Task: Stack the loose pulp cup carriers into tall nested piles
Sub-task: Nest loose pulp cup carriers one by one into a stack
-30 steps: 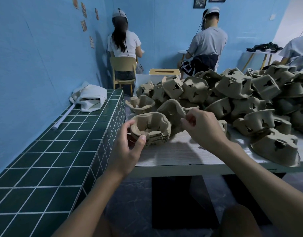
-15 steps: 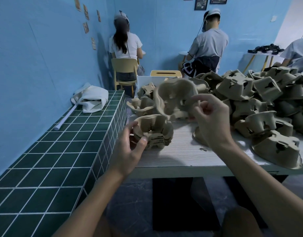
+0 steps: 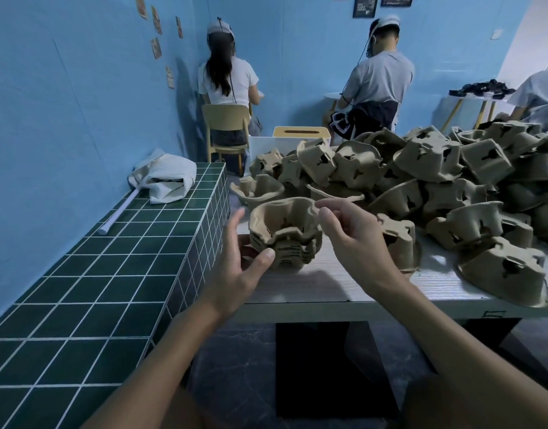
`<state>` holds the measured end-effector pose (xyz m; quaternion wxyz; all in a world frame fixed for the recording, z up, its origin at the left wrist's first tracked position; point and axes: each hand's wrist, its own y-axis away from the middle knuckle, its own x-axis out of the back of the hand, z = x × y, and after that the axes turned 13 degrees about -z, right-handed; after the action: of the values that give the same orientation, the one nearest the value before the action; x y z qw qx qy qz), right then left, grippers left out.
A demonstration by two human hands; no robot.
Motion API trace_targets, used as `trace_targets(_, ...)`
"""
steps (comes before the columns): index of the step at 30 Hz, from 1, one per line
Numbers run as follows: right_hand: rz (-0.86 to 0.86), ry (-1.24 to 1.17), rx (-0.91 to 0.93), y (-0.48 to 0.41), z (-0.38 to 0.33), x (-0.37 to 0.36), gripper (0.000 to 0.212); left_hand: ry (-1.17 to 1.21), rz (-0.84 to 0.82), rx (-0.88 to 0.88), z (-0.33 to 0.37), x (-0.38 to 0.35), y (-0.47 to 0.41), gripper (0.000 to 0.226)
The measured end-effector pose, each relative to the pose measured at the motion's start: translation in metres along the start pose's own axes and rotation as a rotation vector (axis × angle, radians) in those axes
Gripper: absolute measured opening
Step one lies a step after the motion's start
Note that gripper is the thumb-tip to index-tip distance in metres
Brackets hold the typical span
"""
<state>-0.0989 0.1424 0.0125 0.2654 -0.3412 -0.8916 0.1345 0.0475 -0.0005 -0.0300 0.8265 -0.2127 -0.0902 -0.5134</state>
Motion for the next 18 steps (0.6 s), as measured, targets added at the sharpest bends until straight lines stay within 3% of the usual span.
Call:
trace_targets(2,-0.032,0.172,0.009,0.006,0.012,0.002,0.021,-0.044,-0.012,0.009,0.004,-0.001,-0.001,0.071)
trace_targets(4,-0.147,0.218,-0.003,0.013,0.023,0.002,0.043,-0.073,-0.039,0.02,0.007,0.0,-0.004,0.06)
trace_targets(7,-0.266,0.263,0.013,0.018,0.034,0.001,0.061,-0.073,-0.138,0.022,0.007,0.005,-0.01,0.059)
trace_targets(10,-0.252,0.27,0.022,0.017,0.035,-0.001,0.047,-0.09,-0.175,0.013,0.007,0.021,-0.026,0.051)
trace_targets(15,-0.121,0.207,0.054,0.017,0.039,-0.002,0.029,-0.28,0.089,0.009,-0.005,0.055,-0.09,0.019)
trace_targets(18,-0.097,0.199,0.067,0.018,0.041,-0.004,0.028,-0.546,-0.017,0.081,-0.018,0.064,-0.114,0.035)
